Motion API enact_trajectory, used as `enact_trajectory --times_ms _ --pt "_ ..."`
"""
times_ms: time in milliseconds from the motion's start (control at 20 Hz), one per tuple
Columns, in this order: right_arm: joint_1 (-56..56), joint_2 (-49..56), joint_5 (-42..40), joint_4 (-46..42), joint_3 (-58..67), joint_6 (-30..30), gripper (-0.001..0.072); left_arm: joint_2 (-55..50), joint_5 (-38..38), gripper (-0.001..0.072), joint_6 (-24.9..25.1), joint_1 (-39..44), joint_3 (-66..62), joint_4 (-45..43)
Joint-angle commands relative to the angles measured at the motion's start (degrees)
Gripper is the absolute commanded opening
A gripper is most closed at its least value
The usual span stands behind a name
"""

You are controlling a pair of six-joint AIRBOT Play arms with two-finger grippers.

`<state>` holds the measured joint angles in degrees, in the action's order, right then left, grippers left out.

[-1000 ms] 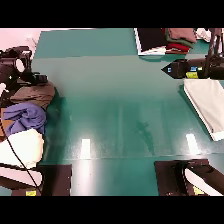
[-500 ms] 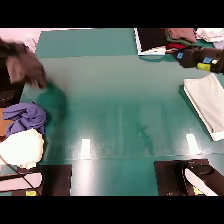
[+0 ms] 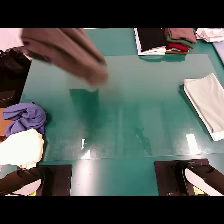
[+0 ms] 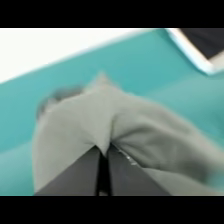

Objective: Fold the shirts.

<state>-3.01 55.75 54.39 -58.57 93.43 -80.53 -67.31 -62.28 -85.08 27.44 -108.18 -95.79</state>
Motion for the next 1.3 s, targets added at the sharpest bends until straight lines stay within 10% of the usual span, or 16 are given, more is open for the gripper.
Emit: enact_trajectory --times_ms 0,150,250,750,1250 --pt "0.0 4.17 4.0 -0.07 9.05 0.0 0.0019 -5.16 -2.16 0.0028 1.66 12.33 2.34 4.24" --pt "0.0 6.82 8.59 -0.04 14.34 0.0 0.0019 -13.35 1.01 0.0075 6.6 19.74 4.07 15.52" --pt "0.0 7.85 11.32 -0.02 16.22 0.0 0.0019 -17.49 3.69 0.0604 7.96 21.86 4.07 21.29" --pt "0.0 8.09 14.16 -0.04 16.83 0.0 0.0019 -16.57 -5.53 0.0605 -1.46 -8.22 16.0 23.89" --pt "-0.02 8.09 14.43 0.09 16.83 -0.02 0.0019 -18.58 17.7 0.0605 4.55 -0.46 46.21 37.92"
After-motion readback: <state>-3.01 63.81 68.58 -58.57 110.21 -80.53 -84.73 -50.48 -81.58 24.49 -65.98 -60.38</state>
